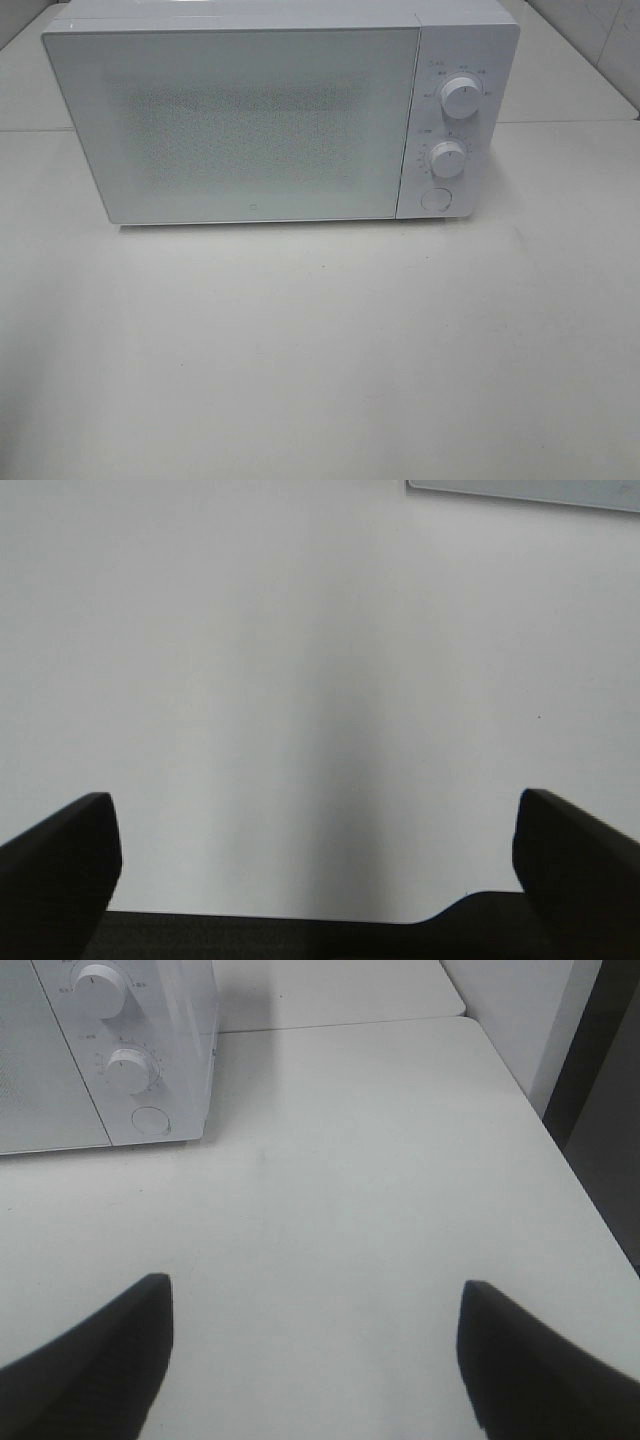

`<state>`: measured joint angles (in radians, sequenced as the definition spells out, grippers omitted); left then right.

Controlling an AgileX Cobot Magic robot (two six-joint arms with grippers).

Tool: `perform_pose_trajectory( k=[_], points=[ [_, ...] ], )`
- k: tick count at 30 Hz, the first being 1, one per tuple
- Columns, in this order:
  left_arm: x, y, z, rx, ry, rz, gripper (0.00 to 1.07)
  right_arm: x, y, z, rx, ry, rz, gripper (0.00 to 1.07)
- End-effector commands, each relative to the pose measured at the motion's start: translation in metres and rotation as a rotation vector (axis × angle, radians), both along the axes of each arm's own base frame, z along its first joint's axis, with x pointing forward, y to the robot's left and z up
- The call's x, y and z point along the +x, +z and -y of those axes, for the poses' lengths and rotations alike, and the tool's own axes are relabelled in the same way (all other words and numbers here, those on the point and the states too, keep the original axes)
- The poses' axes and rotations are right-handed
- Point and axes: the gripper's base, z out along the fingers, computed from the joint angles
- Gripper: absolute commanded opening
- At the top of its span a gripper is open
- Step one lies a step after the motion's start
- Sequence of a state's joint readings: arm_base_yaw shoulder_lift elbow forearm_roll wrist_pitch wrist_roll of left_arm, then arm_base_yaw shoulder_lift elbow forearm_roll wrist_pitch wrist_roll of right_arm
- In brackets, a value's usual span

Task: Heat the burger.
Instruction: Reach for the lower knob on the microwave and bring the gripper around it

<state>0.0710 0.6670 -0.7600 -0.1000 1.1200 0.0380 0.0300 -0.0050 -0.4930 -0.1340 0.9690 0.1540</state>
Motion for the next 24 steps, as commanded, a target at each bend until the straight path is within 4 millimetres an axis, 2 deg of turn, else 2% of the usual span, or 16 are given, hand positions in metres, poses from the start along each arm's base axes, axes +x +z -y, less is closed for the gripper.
perform_pose_trajectory(
  k=[1, 2, 4, 6, 7, 8, 9, 11, 12, 17, 24],
  points=[
    [-0.028, -0.007, 0.001, 0.01, 0.001, 0.063, 1.02, -0.004, 0.0, 0.0, 0.004, -0.003, 0.031, 0.76],
    [-0.028, -0.007, 0.001, 0.01, 0.001, 0.063, 1.02, -0.004, 0.0, 0.0, 0.004, -0.003, 0.031, 0.76],
    [-0.046, -0.02, 0.002, 0.025, -0.003, 0.099, 1.02, -0.004, 0.0, 0.0, 0.004, -0.003, 0.031, 0.76],
    [-0.051, -0.023, 0.002, 0.033, -0.005, 0.114, 1.02, -0.004, 0.0, 0.0, 0.004, -0.003, 0.031, 0.76],
    [-0.062, -0.032, 0.002, 0.057, -0.017, 0.149, 1.02, -0.004, 0.0, 0.0, 0.004, -0.003, 0.031, 0.76],
    [-0.062, -0.032, 0.002, 0.057, -0.017, 0.149, 1.02, -0.004, 0.0, 0.0, 0.004, -0.003, 0.031, 0.76],
    [-0.072, -0.037, 0.003, 0.076, -0.025, 0.197, 1.02, -0.004, 0.0, 0.0, 0.004, -0.003, 0.031, 0.76],
    [-0.075, -0.038, 0.003, 0.08, -0.023, 0.236, 1.02, -0.004, 0.0, 0.0, 0.004, -0.003, 0.031, 0.76],
    [-0.084, -0.038, 0.004, 0.074, -0.014, 0.305, 1.02, -0.004, 0.0, 0.0, 0.004, -0.003, 0.031, 0.76],
    [-0.1, -0.04, 0.007, 0.053, -0.004, 0.437, 1.02, -0.004, 0.0, 0.0, 0.004, -0.003, 0.031, 0.76],
    [-0.11, -0.04, 0.007, 0.054, -0.001, 0.502, 1.02, -0.004, 0.0, 0.0, 0.004, -0.003, 0.031, 0.76]
  ],
)
